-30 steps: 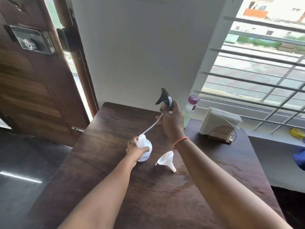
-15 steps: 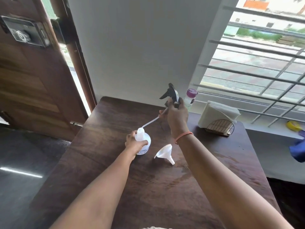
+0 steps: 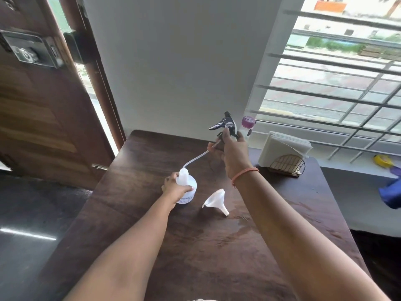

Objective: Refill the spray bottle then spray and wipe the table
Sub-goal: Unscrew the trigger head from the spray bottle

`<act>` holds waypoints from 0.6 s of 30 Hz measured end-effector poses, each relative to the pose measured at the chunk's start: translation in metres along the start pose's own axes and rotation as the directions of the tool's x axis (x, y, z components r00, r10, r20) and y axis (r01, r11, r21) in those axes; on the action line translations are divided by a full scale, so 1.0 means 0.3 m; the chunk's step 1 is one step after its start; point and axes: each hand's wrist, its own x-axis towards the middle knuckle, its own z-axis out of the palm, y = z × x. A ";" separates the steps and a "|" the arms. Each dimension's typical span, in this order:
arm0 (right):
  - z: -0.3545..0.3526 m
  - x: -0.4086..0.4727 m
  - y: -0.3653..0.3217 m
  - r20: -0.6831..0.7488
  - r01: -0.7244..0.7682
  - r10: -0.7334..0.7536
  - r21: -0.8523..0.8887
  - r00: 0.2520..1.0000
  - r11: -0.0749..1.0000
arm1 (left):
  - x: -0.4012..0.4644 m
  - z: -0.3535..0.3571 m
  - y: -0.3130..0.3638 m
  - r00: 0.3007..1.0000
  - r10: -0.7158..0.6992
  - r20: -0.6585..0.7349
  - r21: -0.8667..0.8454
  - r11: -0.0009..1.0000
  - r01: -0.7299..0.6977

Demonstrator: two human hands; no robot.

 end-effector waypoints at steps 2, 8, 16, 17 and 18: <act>0.000 0.000 -0.004 -0.007 0.054 -0.055 -0.077 0.998 0.996 | 0.000 -0.001 0.001 1.000 -0.014 0.017 0.002 1.000 0.014; -0.015 0.007 -0.023 0.005 0.055 -0.055 -0.047 0.998 0.997 | 0.018 -0.002 -0.001 0.997 -0.051 0.055 -0.070 0.996 0.055; -0.056 0.019 -0.051 -0.003 0.079 -0.079 -0.003 0.997 0.997 | 0.026 -0.012 -0.014 0.995 -0.053 0.081 -0.147 0.987 0.065; -0.064 0.023 -0.056 -0.010 0.084 -0.084 -0.001 0.996 0.996 | 0.026 -0.013 -0.015 0.995 -0.047 0.083 -0.160 0.985 0.060; -0.070 0.027 -0.062 -0.011 0.087 -0.087 0.004 0.996 0.996 | 0.025 -0.015 -0.017 0.995 -0.047 0.088 -0.172 0.983 0.061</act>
